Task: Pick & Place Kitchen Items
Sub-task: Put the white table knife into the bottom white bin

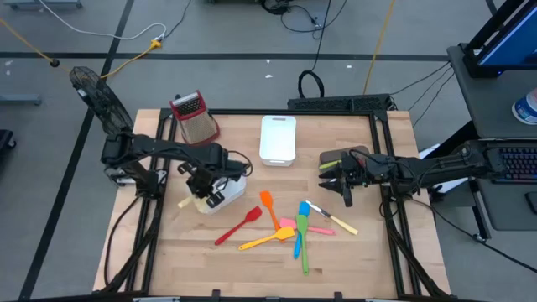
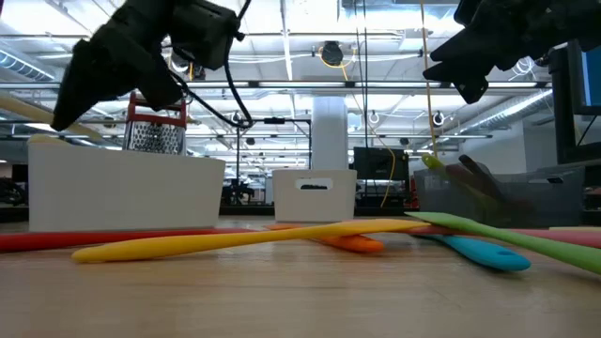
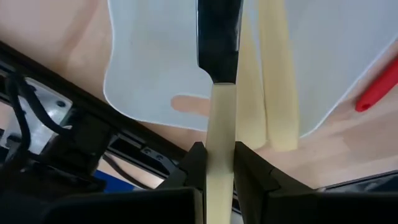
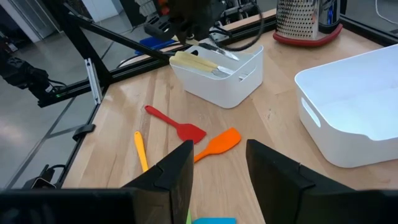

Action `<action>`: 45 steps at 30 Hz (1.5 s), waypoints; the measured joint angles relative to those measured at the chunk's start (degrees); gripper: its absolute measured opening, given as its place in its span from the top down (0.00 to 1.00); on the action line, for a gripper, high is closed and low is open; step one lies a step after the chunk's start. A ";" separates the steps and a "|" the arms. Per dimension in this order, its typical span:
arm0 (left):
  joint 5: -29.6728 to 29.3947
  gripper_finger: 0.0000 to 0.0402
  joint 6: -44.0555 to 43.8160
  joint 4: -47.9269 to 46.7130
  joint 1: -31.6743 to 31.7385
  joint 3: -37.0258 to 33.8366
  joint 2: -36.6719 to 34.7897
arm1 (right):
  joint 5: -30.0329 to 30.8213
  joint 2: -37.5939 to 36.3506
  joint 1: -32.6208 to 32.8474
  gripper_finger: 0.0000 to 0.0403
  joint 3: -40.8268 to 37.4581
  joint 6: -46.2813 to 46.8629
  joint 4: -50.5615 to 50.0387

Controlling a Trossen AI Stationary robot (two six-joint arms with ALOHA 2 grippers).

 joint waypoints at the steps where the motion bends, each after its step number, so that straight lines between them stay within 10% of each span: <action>1: 0.56 0.90 0.50 0.02 1.01 0.00 0.00 | 0.00 0.00 0.00 0.65 0.00 0.00 0.00; 45: 1.38 0.83 9.89 0.18 10.88 -0.04 5.51 | 0.00 0.02 0.00 0.65 0.01 0.02 0.02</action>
